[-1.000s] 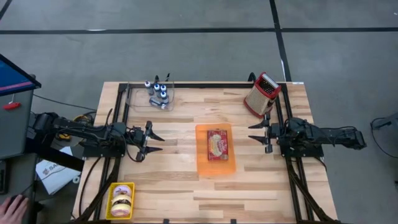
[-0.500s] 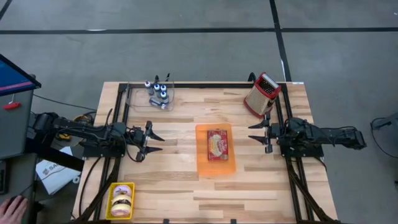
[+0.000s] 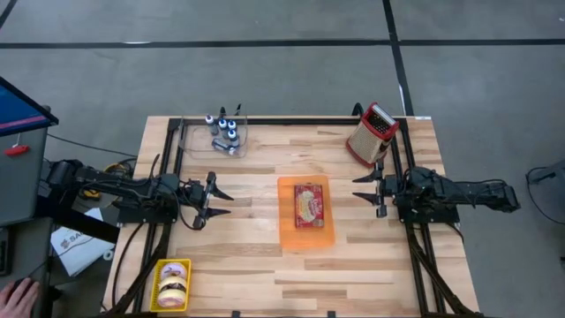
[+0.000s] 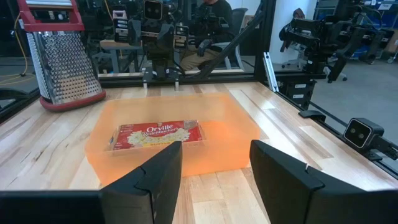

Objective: Pick & Place Food Item
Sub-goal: Return to Home Position

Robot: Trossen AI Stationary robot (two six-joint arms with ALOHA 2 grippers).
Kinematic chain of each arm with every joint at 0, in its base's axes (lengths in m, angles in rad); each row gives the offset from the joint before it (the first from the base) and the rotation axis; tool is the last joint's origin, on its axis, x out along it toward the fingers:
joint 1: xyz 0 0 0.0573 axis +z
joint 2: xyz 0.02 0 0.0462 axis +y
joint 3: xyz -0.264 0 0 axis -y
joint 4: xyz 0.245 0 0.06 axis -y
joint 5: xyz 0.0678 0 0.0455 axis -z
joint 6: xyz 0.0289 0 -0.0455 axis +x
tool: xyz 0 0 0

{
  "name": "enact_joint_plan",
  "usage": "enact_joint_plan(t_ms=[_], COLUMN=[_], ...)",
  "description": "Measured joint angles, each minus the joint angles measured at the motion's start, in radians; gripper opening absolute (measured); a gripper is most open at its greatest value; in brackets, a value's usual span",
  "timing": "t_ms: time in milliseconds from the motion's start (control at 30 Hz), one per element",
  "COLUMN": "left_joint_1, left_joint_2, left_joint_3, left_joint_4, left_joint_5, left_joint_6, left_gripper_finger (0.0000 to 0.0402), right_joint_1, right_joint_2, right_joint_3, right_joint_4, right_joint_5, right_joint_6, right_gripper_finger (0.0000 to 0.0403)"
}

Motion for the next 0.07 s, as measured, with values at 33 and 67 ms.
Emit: enact_joint_plan(t_ms=[33, 67], left_joint_1=[0.000, 0.000], left_joint_2=[0.000, 0.000], left_joint_3=[0.000, 0.000], left_joint_4=[0.000, 0.000], left_joint_5=[0.000, 0.000], left_joint_6=[0.000, 0.000], left_gripper_finger=[0.0184, 0.0184], right_joint_1=[0.000, 0.000], right_joint_2=[0.000, 0.000], right_joint_3=[0.000, 0.000], right_joint_4=[0.000, 0.000], right_joint_5=[0.000, 0.000], right_joint_6=[0.000, 0.000], right_gripper_finger=[0.0177, 0.0177])
